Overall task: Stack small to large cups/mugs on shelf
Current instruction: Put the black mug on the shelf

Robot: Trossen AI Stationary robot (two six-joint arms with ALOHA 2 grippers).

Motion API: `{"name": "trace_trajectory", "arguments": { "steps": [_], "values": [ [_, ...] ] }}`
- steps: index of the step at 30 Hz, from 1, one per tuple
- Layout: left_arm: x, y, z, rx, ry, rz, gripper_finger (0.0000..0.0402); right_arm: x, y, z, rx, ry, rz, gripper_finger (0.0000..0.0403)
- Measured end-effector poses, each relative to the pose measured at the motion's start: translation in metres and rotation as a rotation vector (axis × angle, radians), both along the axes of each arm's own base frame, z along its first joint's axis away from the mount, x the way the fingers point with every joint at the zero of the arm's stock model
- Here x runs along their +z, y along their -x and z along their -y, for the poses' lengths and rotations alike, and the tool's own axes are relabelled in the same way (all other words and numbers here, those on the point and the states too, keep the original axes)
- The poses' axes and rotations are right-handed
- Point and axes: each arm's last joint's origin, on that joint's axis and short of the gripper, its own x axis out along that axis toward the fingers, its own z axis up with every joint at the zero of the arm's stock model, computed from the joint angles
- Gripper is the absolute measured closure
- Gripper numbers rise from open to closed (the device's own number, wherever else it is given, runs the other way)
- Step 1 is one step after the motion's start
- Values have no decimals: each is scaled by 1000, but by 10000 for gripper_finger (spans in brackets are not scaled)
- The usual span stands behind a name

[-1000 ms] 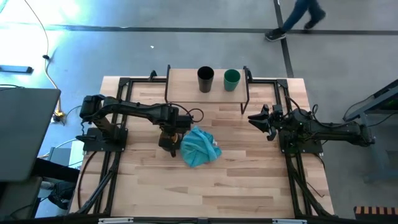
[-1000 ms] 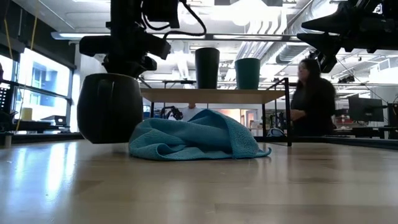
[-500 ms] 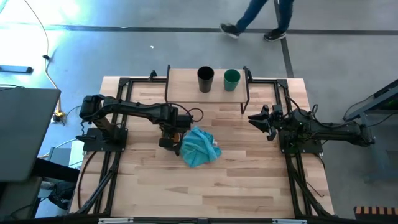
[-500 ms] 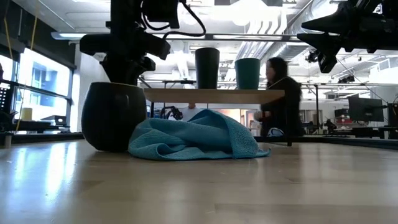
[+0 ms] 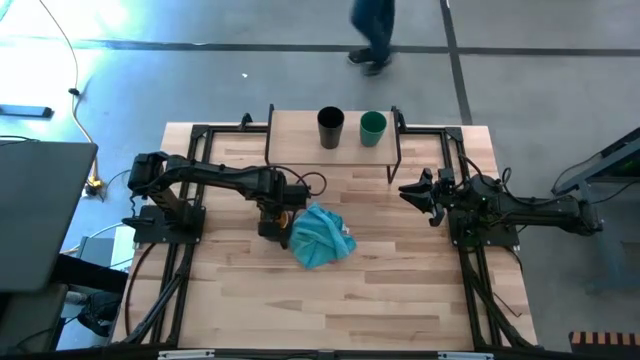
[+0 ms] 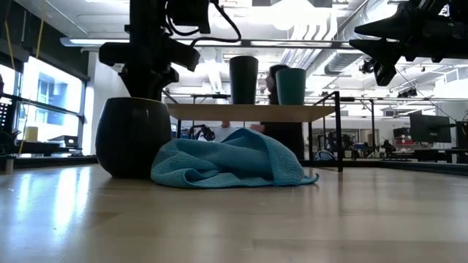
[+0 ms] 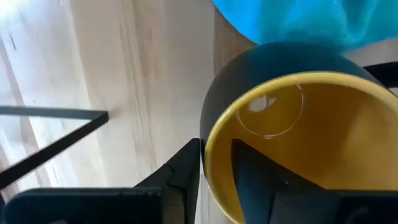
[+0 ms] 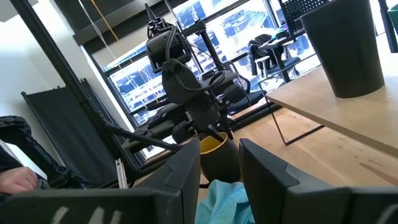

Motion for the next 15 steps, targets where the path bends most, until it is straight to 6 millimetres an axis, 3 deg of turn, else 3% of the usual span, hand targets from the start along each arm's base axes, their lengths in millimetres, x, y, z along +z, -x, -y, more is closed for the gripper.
{"name": "trace_trajectory", "arguments": {
  "steps": [15],
  "values": [
    [-13, 11, -8, 281, -1, -31, 323, -3, 0, -1, 22, -1, -33, 299]
  ]
}}
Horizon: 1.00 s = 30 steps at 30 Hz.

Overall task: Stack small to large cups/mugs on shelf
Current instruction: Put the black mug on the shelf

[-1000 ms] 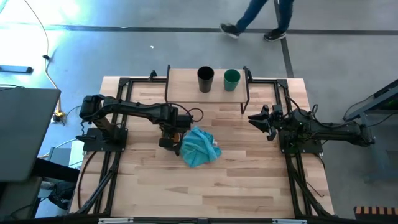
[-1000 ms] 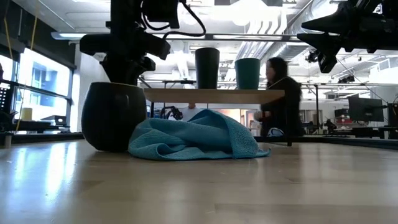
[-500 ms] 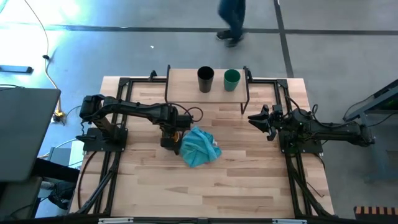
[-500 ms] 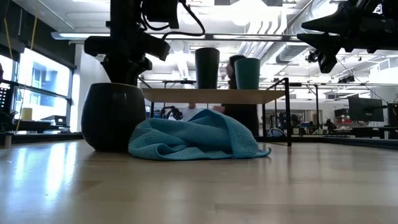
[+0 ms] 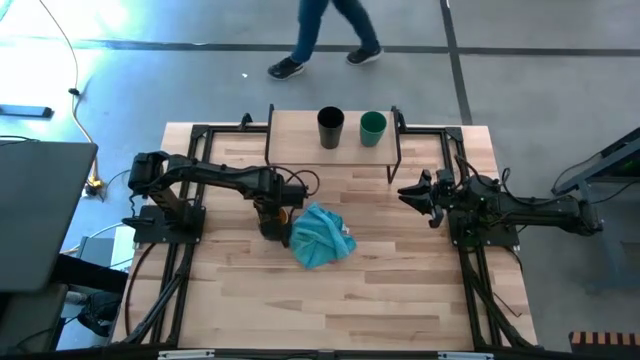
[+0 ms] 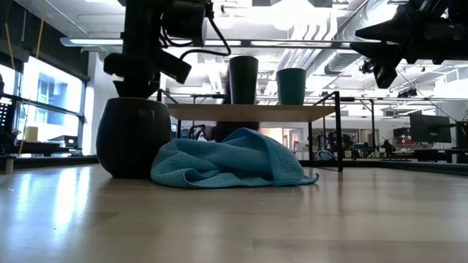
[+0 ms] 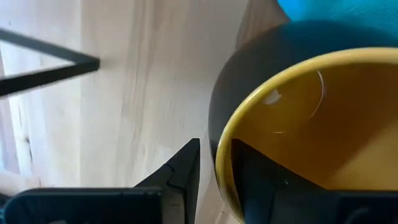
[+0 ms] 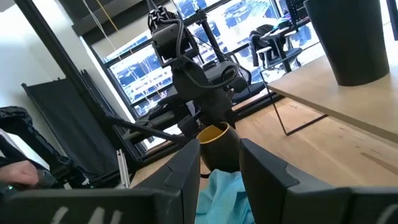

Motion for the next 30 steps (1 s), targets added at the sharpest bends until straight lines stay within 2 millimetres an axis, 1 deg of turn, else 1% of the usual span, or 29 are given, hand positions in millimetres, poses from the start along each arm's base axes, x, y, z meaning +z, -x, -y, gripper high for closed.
{"name": "trace_trajectory", "arguments": {
  "steps": [12, 27, 30],
  "values": [
    [0, 1, 1, 199, 3, 23, 323, -1, 0, 0, -2, 18, -8, 299],
    [0, 1, 1, 245, 5, 33, 323, -1, 0, 0, -2, 18, -8, 299],
    [0, 1, 1, 246, 3, 34, 331, -1, 0, 0, -1, 17, -8, 299]
  ]
}}
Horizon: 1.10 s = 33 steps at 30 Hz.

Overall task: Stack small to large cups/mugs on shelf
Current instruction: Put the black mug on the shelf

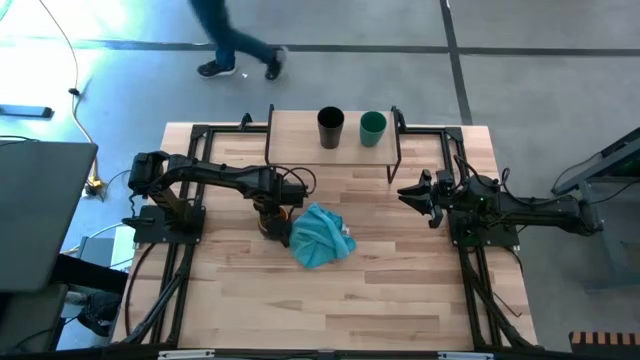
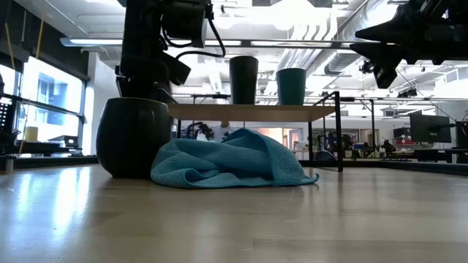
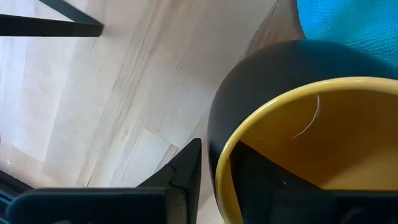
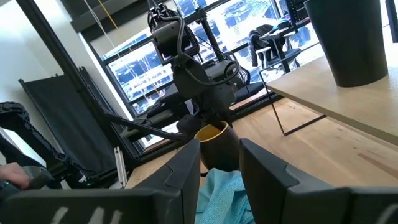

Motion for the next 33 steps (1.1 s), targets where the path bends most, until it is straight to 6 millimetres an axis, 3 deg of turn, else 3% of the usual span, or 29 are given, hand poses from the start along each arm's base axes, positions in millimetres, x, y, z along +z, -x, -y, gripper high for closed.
{"name": "trace_trajectory", "arguments": {
  "steps": [6, 12, 16, 22, 33],
  "values": [
    [0, 0, -1, 0, -27, -1, 390, 0, 0, 0, 0, 0, 0, 299],
    [0, 0, -1, 0, -27, -2, 374, 0, 0, 0, 0, 0, 0, 299],
    [0, 0, -1, -7, -27, -5, 393, 0, 0, 0, -1, 0, 0, 299],
    [1, 1, -1, -34, -21, -19, 388, 0, 0, 0, 0, 0, 1, 299],
    [32, -8, -2, -164, 11, 10, 396, 0, 0, 0, -1, 0, 0, 299]
  ]
}}
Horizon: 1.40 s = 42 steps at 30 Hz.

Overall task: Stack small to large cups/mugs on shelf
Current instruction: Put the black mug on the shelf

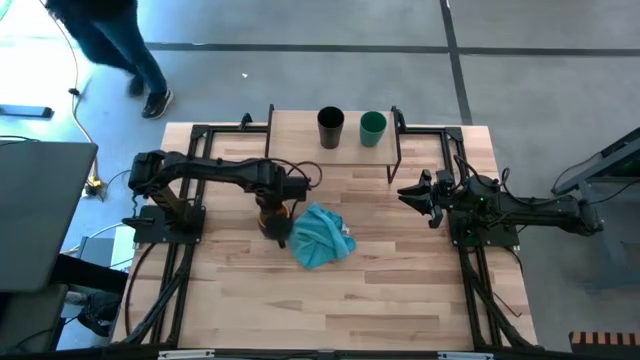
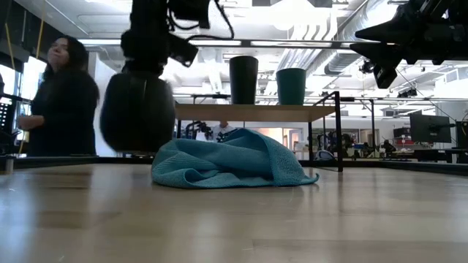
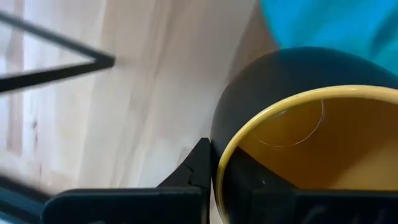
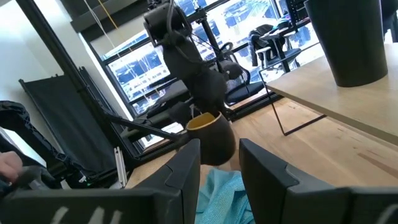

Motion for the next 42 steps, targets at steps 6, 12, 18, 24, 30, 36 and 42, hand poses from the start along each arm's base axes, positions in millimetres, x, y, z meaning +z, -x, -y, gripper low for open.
{"name": "trace_trajectory", "arguments": {
  "steps": [6, 12, 18, 24, 30, 36, 42],
  "values": [
    [24, -6, 0, -92, 30, 42, 398, 0, 0, 0, 0, -3, 0, 299],
    [52, -5, -16, -101, 27, 76, 398, 0, 0, 0, 0, -3, 0, 299],
    [82, 0, -34, -116, 15, 112, 398, 0, 0, 0, 0, -3, 0, 299],
    [109, 8, -48, -156, -1, 150, 398, 0, 0, 0, 0, -3, 0, 299],
    [129, 13, -58, -176, -39, 203, 398, 0, 0, 0, -3, -12, 1, 299],
    [135, 17, -67, -194, -61, 207, 398, 0, 0, 1, -24, -28, 3, 299],
    [135, 21, -77, -193, -81, 195, 398, 1, 0, 1, -23, -30, 12, 299]
  ]
}}
